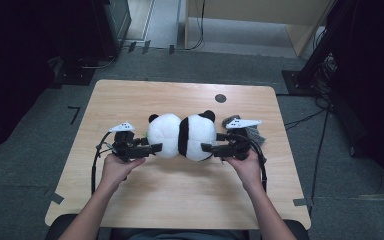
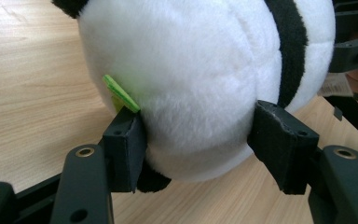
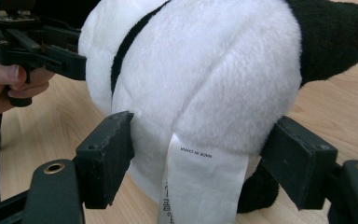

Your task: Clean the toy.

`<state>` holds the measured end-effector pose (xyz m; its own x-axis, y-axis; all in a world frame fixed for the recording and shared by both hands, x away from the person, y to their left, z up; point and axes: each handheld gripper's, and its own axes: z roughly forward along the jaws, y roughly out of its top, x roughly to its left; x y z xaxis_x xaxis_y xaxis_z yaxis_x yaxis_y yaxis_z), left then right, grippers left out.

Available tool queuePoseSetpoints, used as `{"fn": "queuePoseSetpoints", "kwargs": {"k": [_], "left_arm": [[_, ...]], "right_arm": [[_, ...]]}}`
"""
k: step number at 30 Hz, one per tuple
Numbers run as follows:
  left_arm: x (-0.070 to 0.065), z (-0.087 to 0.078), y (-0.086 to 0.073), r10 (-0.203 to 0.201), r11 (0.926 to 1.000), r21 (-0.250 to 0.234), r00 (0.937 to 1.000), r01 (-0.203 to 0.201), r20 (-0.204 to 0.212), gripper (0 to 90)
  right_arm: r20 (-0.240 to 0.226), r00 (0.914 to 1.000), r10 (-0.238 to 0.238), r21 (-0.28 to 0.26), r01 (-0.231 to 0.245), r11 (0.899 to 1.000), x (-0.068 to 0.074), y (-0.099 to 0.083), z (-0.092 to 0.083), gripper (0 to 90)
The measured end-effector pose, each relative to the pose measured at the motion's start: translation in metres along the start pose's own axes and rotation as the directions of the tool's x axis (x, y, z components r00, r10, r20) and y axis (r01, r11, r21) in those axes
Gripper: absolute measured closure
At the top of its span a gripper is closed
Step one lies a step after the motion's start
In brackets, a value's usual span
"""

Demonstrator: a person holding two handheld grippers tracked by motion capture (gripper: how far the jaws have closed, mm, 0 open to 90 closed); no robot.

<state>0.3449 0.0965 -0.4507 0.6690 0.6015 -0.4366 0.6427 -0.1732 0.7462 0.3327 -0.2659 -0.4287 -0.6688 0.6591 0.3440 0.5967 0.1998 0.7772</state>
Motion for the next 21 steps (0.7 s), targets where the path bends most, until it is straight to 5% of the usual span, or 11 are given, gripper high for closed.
{"fn": "queuePoseSetpoints", "kwargs": {"k": [5,14,21], "left_arm": [[0.005,0.006,-0.003,0.001,0.9998,0.019,0.9990,0.000,-0.045,37.7],[0.019,0.015,-0.006,-0.037,0.9992,0.013,0.9966,0.038,-0.074,36.2],[0.026,0.021,-0.006,0.005,0.9995,-0.030,0.9938,-0.008,-0.111,34.1]], "right_arm": [[0.015,0.9999,-0.006,0.031,0.006,1.000,-0.005,0.001,0.011,25.9],[0.029,0.9996,-0.006,0.000,0.006,1.000,-0.015,0.008,0.025,25.0],[0.075,0.9951,-0.064,-0.049,0.067,0.997,-0.023,0.013,0.031,24.2]]}}
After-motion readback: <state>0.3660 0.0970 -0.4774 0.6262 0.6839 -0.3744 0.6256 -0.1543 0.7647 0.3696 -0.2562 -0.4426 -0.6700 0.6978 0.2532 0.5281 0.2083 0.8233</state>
